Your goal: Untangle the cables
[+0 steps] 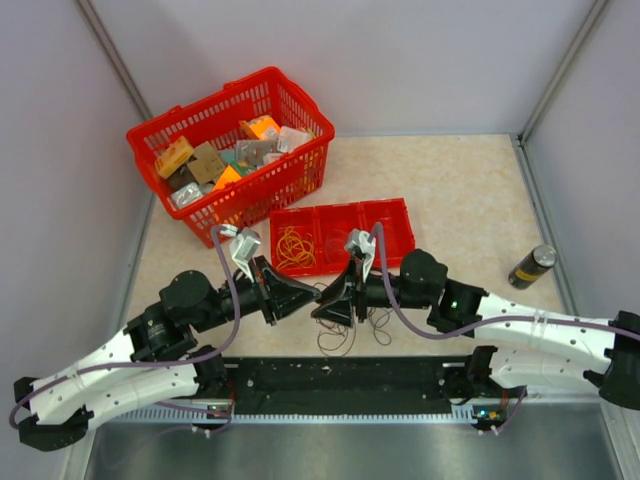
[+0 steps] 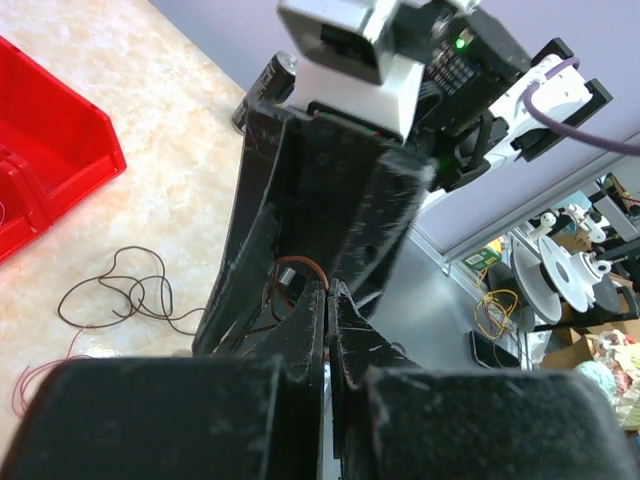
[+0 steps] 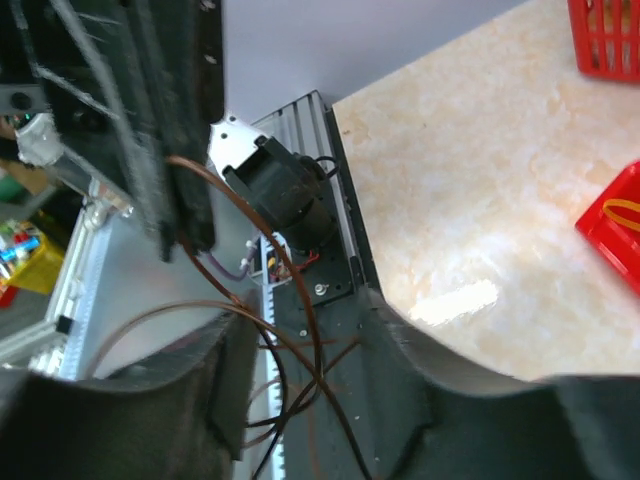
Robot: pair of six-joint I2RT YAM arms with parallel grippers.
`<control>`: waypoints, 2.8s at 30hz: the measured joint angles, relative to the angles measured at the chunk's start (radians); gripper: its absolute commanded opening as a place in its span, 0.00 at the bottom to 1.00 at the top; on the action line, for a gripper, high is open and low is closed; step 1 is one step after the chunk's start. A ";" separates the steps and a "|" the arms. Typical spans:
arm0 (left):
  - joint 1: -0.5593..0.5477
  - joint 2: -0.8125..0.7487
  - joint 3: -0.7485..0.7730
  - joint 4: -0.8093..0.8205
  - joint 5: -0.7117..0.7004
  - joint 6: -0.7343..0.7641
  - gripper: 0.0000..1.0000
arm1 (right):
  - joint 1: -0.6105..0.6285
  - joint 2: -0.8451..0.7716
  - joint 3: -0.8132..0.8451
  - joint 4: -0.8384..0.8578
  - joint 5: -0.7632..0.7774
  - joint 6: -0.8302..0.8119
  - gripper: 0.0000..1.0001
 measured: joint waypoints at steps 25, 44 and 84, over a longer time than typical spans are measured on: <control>0.000 -0.163 0.052 -0.297 -0.358 0.031 0.79 | -0.449 -0.080 -0.011 -0.358 0.479 0.083 0.00; 0.000 -0.137 -0.052 -0.275 -0.312 -0.023 0.80 | -0.652 0.651 0.277 -0.353 0.475 -0.075 0.10; 0.000 0.775 -0.129 -0.041 -0.225 -0.064 0.62 | -0.143 0.229 -0.239 -0.335 0.560 0.197 0.55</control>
